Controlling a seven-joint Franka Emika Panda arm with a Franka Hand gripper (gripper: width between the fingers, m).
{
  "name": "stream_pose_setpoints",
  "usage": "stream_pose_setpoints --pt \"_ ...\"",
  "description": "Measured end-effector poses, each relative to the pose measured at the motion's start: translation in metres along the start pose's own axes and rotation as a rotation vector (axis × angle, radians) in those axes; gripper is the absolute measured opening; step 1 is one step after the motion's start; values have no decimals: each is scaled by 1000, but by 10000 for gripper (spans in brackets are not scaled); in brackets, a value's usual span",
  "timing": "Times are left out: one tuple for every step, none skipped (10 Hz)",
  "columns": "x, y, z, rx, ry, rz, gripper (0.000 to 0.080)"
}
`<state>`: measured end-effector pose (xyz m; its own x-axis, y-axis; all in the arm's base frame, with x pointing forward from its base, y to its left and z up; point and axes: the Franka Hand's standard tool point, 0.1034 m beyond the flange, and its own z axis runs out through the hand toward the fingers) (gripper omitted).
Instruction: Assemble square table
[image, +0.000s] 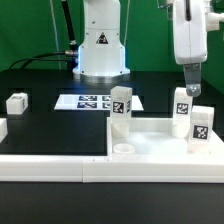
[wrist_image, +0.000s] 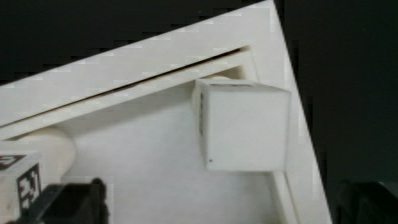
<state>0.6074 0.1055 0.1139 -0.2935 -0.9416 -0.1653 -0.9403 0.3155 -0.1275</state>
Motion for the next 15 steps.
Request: stream_pose_setpoints --pt "0 0 0 0 0 0 649" --pt "0 0 0 -1 0 0 649" --pt "0 0 0 -1 1 0 649" --pt "0 0 1 -1 1 0 649" --pt "0 0 1 -1 1 -1 649" --pt "2 0 0 2 0 -26 649" --pt "18 5 -10 16 -8 -133 649" --pt "39 12 -24 23 -16 -176 649" --pt "55 15 -35 27 -20 -239 649" --pt "66 17 -38 32 -16 -371 649" --pt "69 18 -37 32 -11 -442 649" --pt "68 18 -36 32 -9 -523 649" --pt "69 18 -36 32 -8 -597 649" --pt "69 18 -36 32 -7 -659 649" --pt "69 18 -36 32 -5 -705 649"
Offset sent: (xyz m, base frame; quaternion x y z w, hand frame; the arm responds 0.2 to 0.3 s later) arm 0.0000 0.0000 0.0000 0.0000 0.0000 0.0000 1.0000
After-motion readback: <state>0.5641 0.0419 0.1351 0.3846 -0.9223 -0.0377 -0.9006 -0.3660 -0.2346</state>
